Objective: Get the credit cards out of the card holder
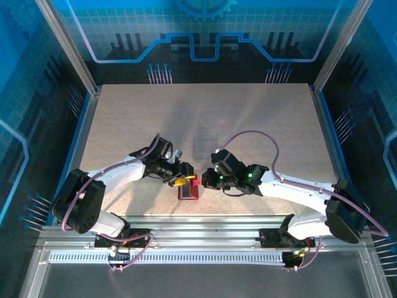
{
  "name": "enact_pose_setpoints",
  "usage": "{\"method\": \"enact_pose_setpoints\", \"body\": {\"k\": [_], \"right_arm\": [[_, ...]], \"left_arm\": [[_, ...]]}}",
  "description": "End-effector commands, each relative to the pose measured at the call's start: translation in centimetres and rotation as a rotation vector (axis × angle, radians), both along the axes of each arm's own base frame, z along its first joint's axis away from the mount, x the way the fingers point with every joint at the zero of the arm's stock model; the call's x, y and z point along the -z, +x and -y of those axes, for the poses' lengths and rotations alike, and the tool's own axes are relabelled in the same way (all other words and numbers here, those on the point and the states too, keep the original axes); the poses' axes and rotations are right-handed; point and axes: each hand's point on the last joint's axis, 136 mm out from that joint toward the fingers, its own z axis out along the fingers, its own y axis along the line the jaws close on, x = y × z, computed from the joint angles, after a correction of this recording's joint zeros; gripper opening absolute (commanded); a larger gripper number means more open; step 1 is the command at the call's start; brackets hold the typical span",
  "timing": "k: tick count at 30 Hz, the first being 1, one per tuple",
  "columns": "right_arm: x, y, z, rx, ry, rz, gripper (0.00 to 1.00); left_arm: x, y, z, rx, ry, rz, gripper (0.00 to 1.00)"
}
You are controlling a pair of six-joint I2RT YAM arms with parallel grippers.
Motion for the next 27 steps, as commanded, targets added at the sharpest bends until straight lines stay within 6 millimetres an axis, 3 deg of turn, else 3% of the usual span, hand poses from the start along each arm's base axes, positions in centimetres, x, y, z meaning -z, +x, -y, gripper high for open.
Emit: {"method": "enact_pose_setpoints", "body": {"k": [1,5,12,19,27], "right_arm": [[0.7,-0.1,2.2,0.049,-0.049,-0.003,0.00],[1.3,-0.1,3.6,0.070,-0.082,-0.003,0.00],[3.0,-0.1,5.8,0.095,-0.137,-0.024,0.00],[4.4,0.1,7.4,0.112,-0.159,-0.046,0.00],[6.2,-0.2,8.2,0.108,-0.186,-0.080,0.00]], "left_arm": [[-0.8,0.7,1.3,-0.003,-0.021,0.018,0.56],[-1.4,0.9,1.6,-0.009,-0.028,0.032,0.69],[-2.3,0.4,2.8,0.041,-0.051,0.046,0.68],[-1.8,0.1,3.6,0.060,-0.058,0.026,0.57],[-0.4,-0.8,4.7,0.096,-0.055,-0.020,0.35]]}}
